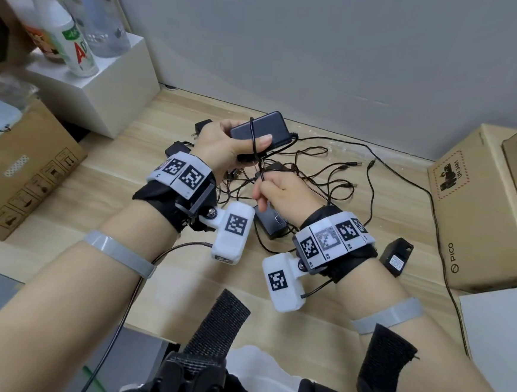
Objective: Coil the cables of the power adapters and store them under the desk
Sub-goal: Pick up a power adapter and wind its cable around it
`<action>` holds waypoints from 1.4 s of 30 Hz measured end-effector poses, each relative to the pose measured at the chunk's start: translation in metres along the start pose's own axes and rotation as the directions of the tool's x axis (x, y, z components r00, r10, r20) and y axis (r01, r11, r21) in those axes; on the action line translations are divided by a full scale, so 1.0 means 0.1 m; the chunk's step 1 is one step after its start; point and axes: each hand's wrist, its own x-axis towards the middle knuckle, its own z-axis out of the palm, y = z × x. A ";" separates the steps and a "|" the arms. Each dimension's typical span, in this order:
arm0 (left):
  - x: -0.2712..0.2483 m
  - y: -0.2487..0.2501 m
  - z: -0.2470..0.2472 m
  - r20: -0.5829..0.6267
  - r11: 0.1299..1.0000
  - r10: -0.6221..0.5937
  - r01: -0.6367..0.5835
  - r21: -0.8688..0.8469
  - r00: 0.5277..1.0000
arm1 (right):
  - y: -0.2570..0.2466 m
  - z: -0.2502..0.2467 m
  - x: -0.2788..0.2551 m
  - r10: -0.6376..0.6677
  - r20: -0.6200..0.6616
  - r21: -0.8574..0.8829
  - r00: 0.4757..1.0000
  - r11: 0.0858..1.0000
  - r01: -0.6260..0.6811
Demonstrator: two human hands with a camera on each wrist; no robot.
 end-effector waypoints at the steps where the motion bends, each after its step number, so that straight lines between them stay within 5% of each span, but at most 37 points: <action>1: 0.02 -0.01 -0.02 -0.008 1.000 0.004 -0.004 0.028 1.000 | 0.00 0.01 -0.01 0.008 0.002 0.019 1.000 1.000 -0.008; 6: 0.05 -0.09 -0.07 -0.013 0.938 0.129 -0.118 0.327 0.992 | -0.07 0.03 -0.05 0.044 0.012 0.013 0.999 0.999 -0.044; 10: 0.04 -0.17 -0.05 0.082 0.715 0.240 -0.234 0.659 0.967 | -0.10 0.00 -0.08 -0.030 0.016 -0.217 0.999 0.976 0.033; 13: 0.07 -0.19 -0.02 0.171 0.603 0.258 -0.296 0.740 0.951 | -0.04 -0.03 -0.09 -0.023 -0.015 -0.287 1.000 0.958 0.018; 19: 0.12 -0.27 -0.02 0.183 0.515 0.241 -0.286 0.808 0.953 | 0.05 -0.02 -0.10 0.148 -0.110 -0.388 0.983 0.904 -0.180; 25: 0.19 -0.38 -0.15 0.113 0.481 0.215 -0.206 0.852 0.970 | -0.09 -0.05 -0.16 0.051 -0.012 -0.275 0.999 0.960 -0.052; 35: 0.26 -0.25 -0.25 0.050 0.575 0.276 -0.207 0.792 0.960 | -0.32 -0.13 -0.22 -0.232 -0.080 -0.061 0.969 0.972 0.228; 39: 0.27 -0.27 -0.28 0.067 0.560 0.244 -0.197 0.805 0.967 | -0.31 -0.18 -0.22 -0.211 -0.079 -0.043 0.974 0.977 0.208; 42: 0.22 -0.31 -0.28 0.160 0.564 0.101 -0.189 0.804 0.982 | -0.27 -0.29 -0.15 -0.181 -0.184 0.013 0.966 0.982 0.187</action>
